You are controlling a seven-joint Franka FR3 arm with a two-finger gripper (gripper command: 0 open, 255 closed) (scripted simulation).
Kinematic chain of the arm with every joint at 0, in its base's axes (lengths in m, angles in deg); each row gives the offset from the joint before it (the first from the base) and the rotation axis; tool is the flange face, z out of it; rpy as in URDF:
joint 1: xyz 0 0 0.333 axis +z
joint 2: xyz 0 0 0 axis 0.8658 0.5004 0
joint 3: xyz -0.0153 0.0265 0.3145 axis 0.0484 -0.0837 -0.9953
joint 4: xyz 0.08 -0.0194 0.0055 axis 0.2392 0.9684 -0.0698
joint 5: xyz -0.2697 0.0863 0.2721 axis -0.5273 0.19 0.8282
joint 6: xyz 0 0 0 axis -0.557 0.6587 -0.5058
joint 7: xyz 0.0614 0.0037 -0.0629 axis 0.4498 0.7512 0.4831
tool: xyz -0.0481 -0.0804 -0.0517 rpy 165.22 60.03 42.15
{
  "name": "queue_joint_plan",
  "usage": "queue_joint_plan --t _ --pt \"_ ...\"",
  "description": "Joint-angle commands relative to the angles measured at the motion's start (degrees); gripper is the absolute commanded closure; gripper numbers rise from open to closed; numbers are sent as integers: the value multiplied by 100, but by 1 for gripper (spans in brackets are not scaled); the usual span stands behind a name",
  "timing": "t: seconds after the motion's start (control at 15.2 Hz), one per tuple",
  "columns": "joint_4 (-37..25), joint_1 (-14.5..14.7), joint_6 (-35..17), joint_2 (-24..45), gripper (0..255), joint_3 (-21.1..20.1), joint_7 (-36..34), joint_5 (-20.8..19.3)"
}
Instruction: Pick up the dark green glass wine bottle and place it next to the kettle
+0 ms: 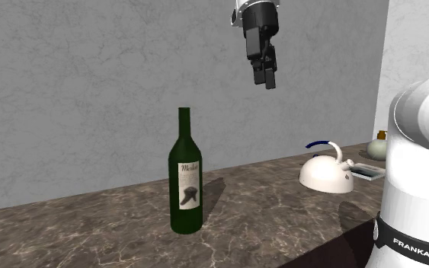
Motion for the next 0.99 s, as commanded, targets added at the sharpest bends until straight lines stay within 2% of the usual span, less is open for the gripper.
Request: queue_joint_plan --t 0.0,0.46,0.92 --pt "0 0 0 0 0 0 0 0" --pt "-766 -43 -875 1481 0 -345 -772 247" --pt "-1880 -105 -1424 2982 0 -566 -1520 270"
